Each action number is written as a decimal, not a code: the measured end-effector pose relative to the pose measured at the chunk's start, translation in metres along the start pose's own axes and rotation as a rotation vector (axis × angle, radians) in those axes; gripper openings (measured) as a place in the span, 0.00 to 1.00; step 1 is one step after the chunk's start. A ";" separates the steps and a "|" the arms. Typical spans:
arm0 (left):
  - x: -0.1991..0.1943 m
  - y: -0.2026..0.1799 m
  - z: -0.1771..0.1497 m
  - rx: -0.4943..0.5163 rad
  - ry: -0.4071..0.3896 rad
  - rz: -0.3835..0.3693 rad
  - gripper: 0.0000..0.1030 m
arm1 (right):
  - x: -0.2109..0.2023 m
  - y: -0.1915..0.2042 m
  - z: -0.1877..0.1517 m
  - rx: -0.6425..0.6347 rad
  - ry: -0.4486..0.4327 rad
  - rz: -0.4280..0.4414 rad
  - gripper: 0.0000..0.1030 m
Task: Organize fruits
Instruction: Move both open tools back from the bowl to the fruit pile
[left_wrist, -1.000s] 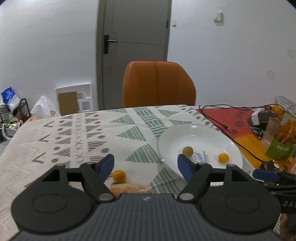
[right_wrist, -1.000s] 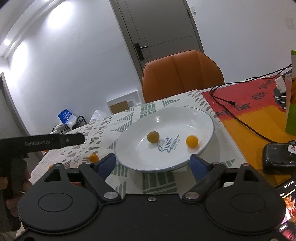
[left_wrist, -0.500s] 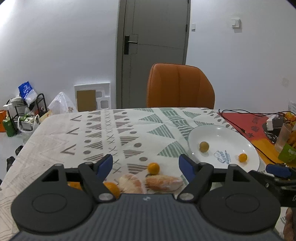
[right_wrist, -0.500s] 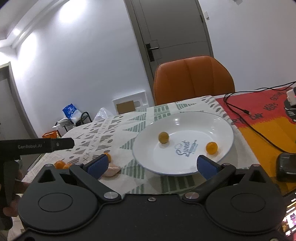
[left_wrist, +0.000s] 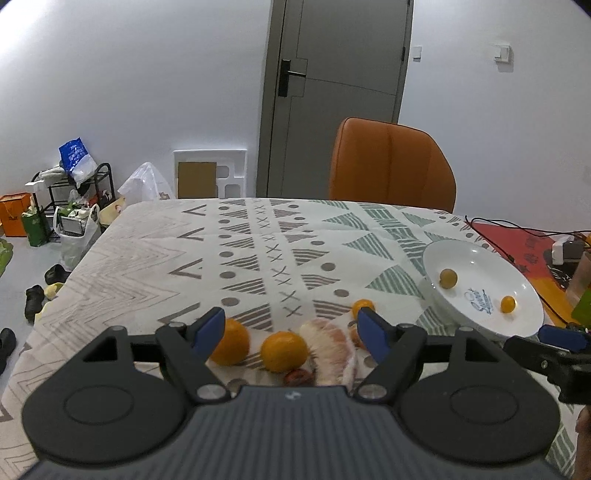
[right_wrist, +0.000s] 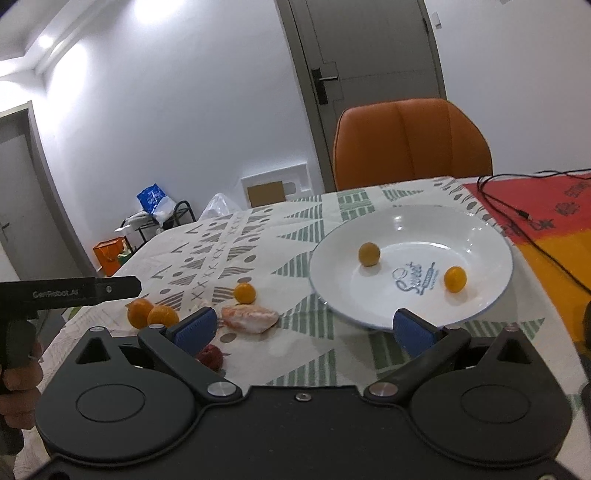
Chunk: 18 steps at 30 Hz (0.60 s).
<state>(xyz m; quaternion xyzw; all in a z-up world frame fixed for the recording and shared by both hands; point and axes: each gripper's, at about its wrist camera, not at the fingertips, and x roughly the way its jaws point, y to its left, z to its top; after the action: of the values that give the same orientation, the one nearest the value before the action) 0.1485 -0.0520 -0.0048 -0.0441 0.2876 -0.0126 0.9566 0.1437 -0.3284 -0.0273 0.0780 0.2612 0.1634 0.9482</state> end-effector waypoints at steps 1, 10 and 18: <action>0.000 0.002 -0.001 0.000 0.001 0.000 0.75 | 0.001 0.001 -0.001 0.001 0.004 0.004 1.00; -0.001 0.017 -0.011 -0.012 0.024 -0.005 0.75 | 0.012 0.013 -0.005 -0.020 0.048 0.038 1.00; 0.001 0.022 -0.024 -0.010 0.036 -0.020 0.75 | 0.025 0.027 -0.010 -0.068 0.092 0.052 0.96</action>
<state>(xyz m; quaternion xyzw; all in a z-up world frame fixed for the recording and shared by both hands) 0.1357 -0.0323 -0.0273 -0.0513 0.3045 -0.0214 0.9509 0.1511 -0.2939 -0.0410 0.0450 0.2969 0.2000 0.9327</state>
